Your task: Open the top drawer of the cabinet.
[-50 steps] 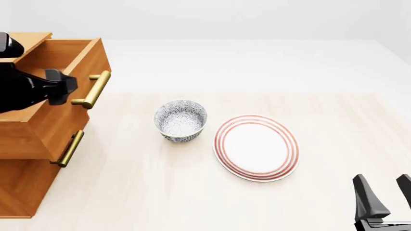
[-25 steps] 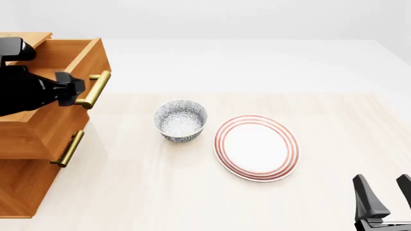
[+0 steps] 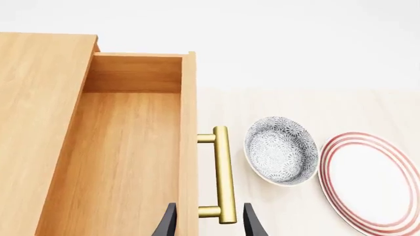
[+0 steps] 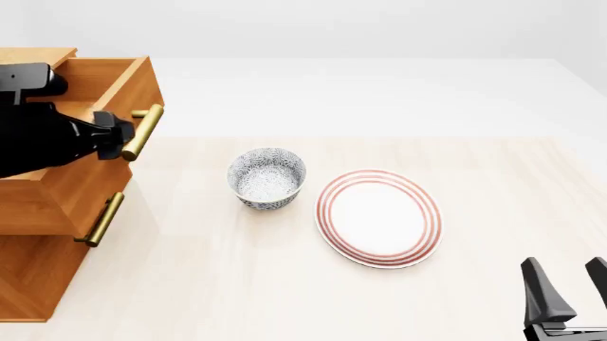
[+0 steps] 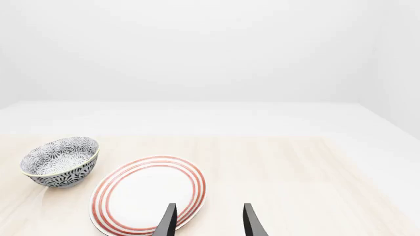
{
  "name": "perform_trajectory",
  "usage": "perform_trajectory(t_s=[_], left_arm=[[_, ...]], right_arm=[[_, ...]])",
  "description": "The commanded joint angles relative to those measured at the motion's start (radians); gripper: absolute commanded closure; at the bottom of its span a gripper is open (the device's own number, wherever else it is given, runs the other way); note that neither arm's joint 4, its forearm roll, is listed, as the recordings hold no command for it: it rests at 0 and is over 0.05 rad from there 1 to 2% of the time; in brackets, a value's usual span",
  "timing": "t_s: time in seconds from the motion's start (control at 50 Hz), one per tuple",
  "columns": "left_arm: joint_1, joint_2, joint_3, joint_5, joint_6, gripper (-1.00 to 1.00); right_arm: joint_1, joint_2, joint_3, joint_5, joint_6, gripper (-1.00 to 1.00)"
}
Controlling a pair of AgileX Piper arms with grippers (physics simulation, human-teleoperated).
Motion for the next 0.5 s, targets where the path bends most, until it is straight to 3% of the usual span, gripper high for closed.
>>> perform_trajectory(t_s=[0.02,0.5], left_arm=[[-0.022,0.024,0.009,-0.027,-0.007,-1.00],[-0.079,0.016,-0.014,0.004,0.009,-1.00]], right_arm=[[0.000,0.000,0.000,0.000,0.000,-1.00],[0.000,0.000,0.000,0.000,0.000,-1.00]])
